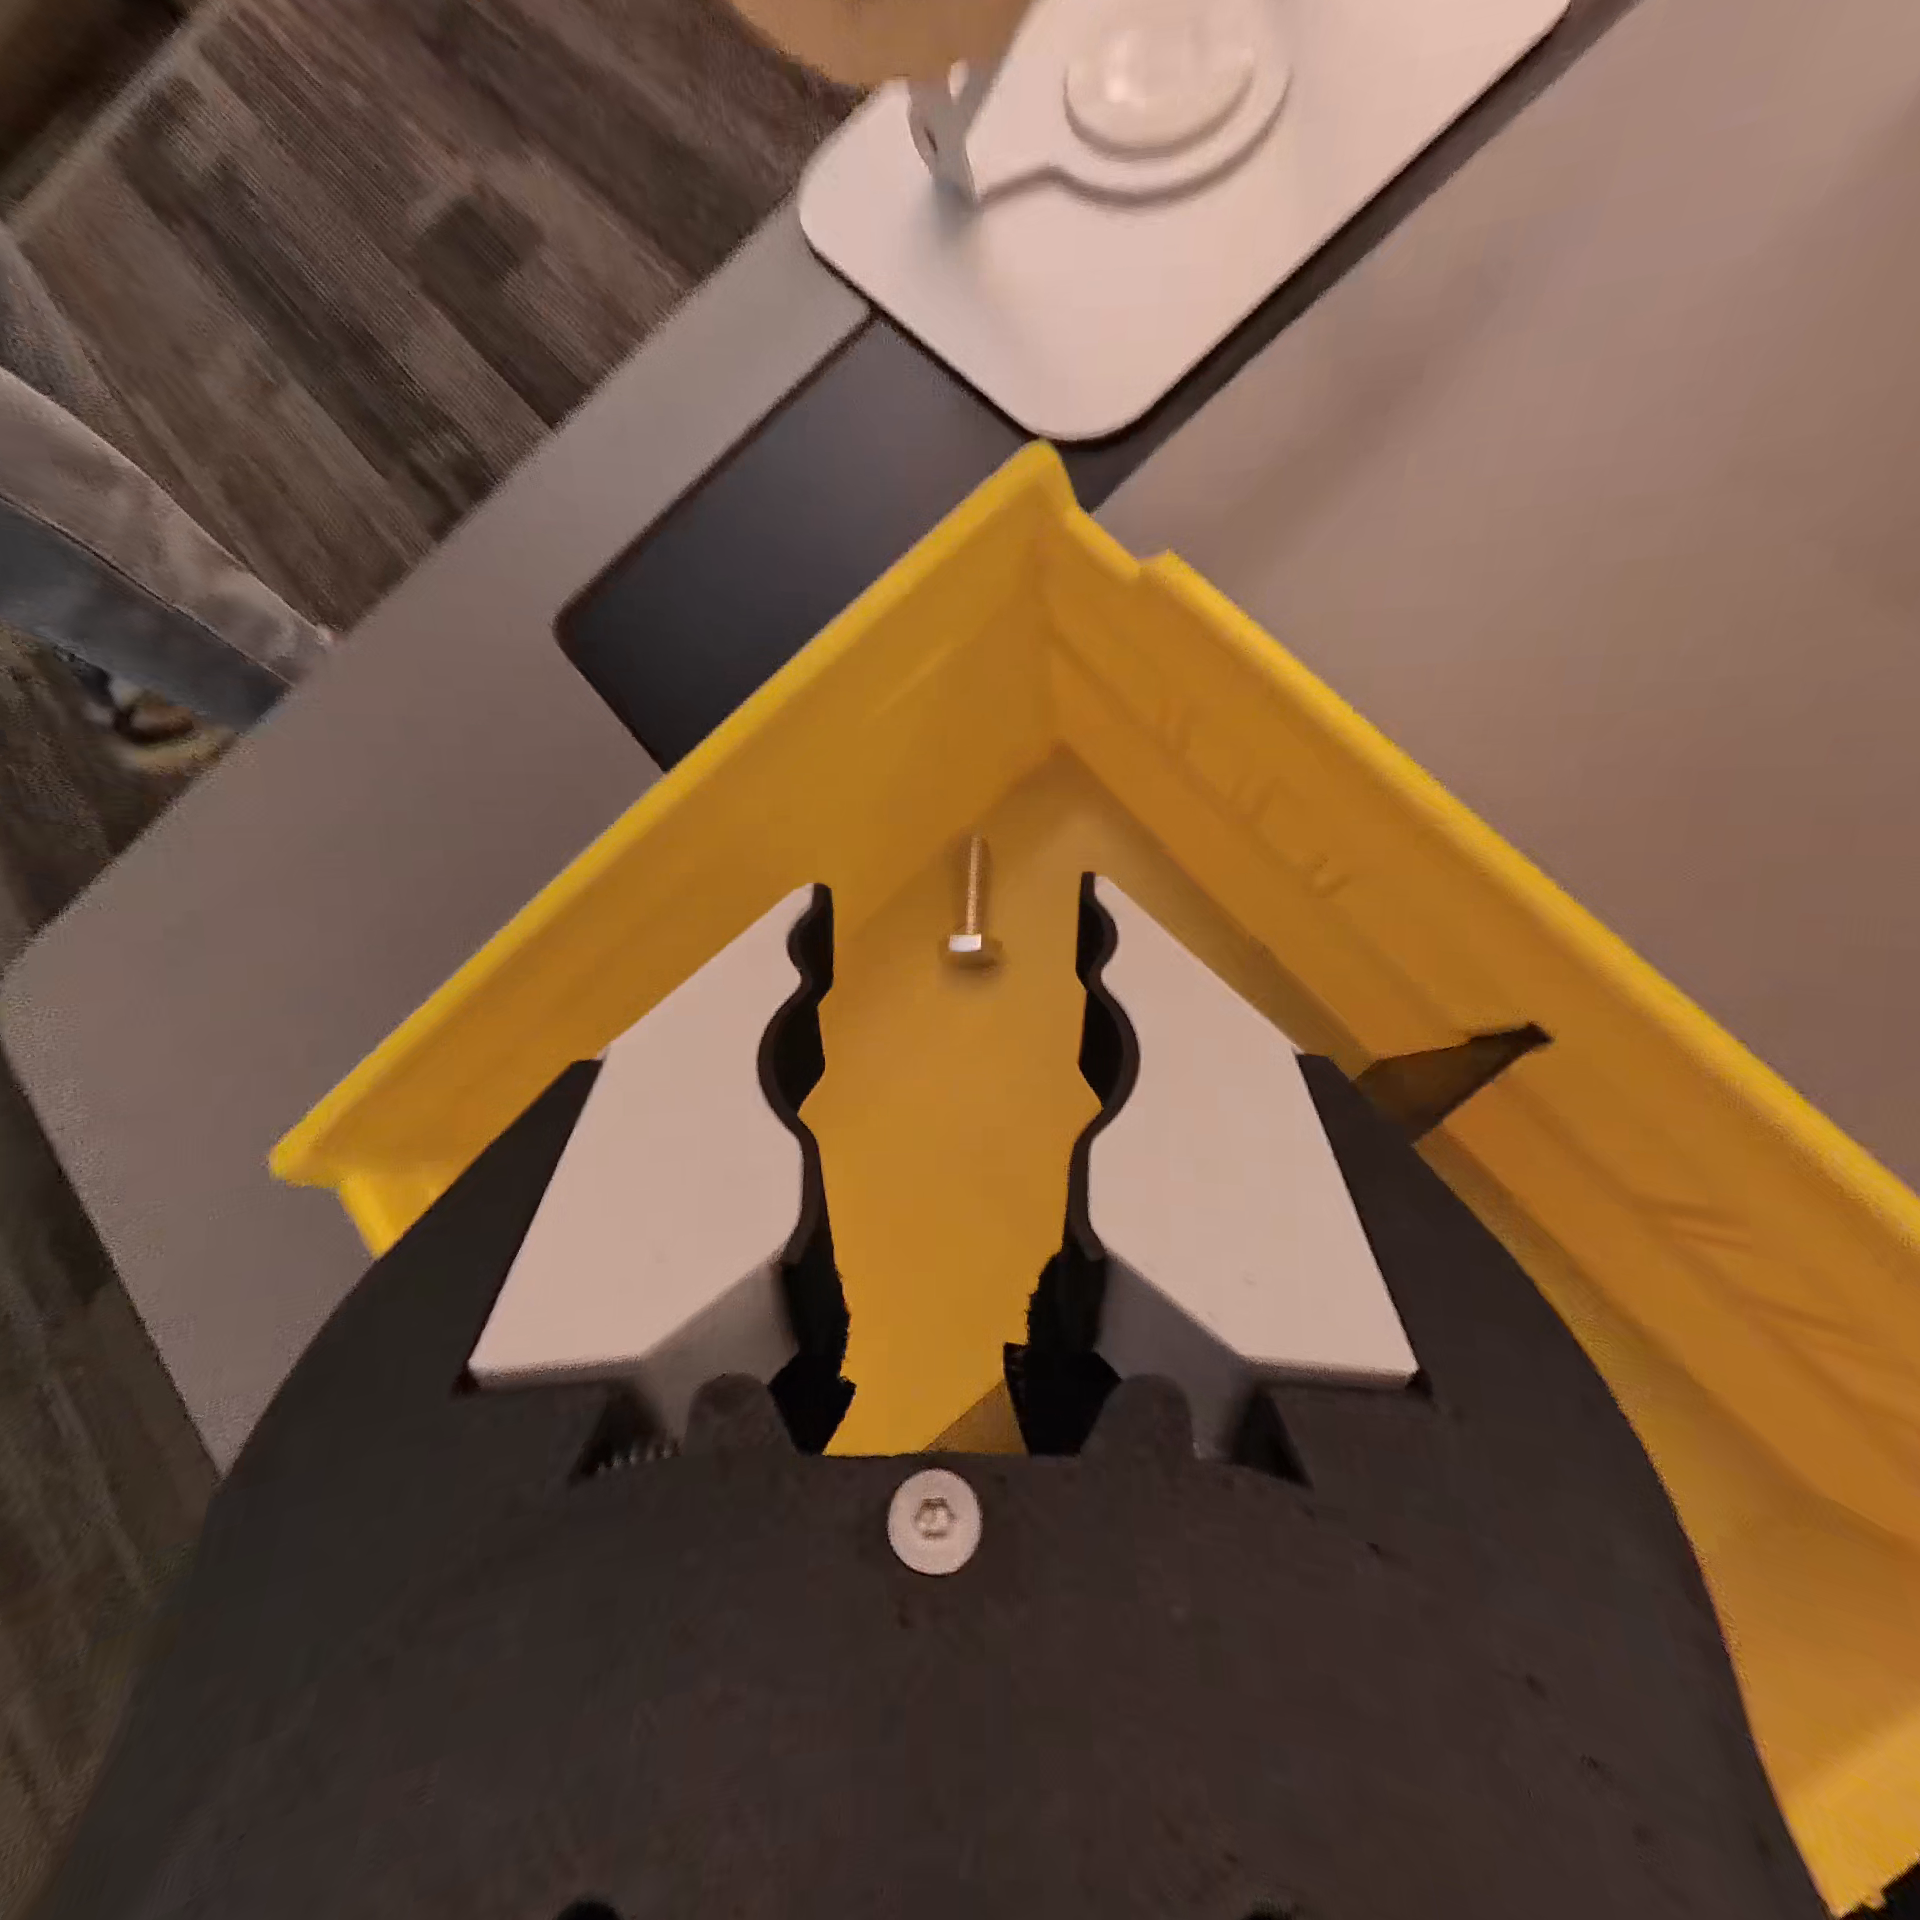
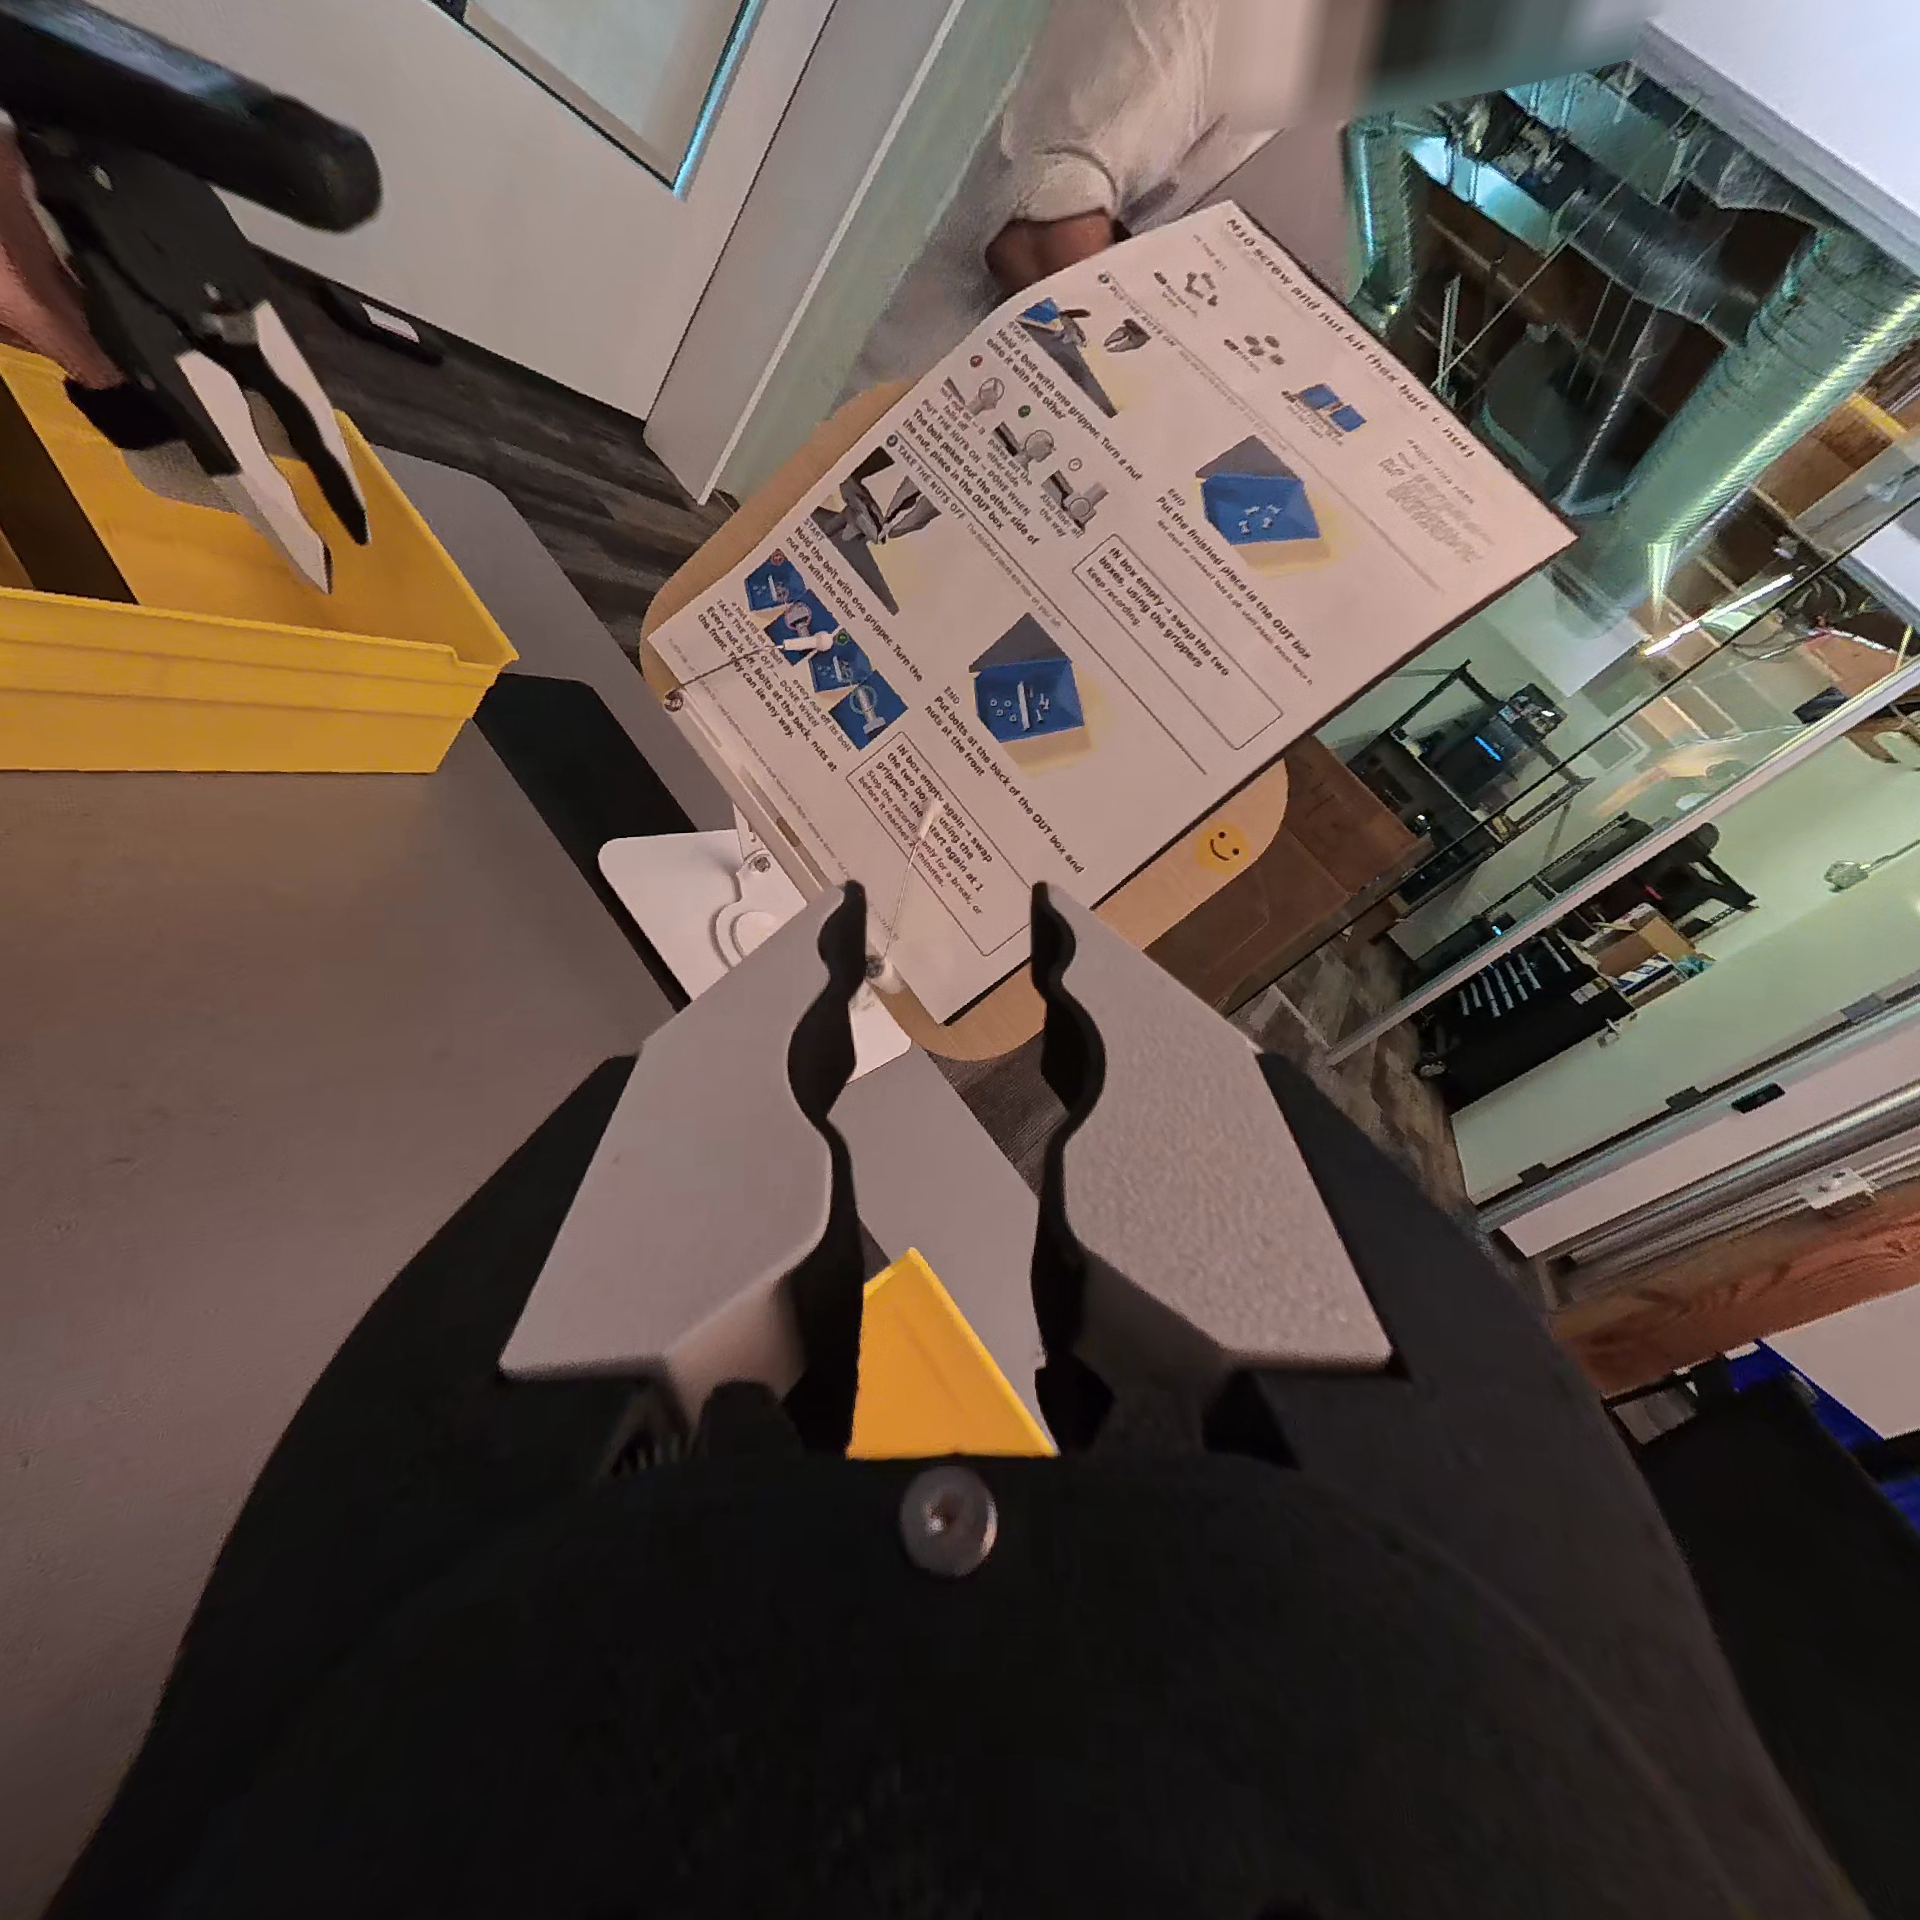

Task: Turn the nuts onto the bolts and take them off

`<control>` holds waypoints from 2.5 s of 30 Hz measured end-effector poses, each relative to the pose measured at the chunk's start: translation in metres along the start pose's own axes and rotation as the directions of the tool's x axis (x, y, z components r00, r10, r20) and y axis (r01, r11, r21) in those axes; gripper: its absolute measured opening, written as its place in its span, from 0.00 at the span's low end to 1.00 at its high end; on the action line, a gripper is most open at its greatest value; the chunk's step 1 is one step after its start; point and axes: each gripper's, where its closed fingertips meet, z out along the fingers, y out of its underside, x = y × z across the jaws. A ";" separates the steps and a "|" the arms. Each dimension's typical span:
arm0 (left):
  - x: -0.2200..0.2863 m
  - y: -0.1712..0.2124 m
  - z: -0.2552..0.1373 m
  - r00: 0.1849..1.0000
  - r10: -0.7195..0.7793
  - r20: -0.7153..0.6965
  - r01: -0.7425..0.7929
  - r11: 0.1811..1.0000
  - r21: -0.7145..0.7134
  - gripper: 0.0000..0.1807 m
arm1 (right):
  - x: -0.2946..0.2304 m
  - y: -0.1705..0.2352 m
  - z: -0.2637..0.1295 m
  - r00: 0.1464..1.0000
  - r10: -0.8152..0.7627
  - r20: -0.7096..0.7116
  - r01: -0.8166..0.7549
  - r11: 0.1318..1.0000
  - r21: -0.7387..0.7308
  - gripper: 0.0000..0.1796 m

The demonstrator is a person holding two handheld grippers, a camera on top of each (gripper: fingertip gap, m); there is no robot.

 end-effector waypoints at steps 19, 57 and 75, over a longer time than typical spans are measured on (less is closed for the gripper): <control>-0.011 0.058 0.062 0.998 0.045 0.036 -0.029 0.933 -0.359 0.25 | -0.010 0.011 0.006 0.998 -0.050 0.036 0.052 0.996 -0.074 0.18; 0.002 0.045 0.061 0.984 0.180 -0.007 -0.176 0.949 -0.264 0.20 | -0.027 0.029 0.013 0.987 -0.105 0.118 0.123 0.979 -0.163 0.18; 0.005 0.048 0.052 0.995 0.077 -0.070 -0.095 0.945 -0.313 0.09 | -0.028 0.036 0.013 0.984 -0.124 0.131 0.148 0.970 -0.192 0.17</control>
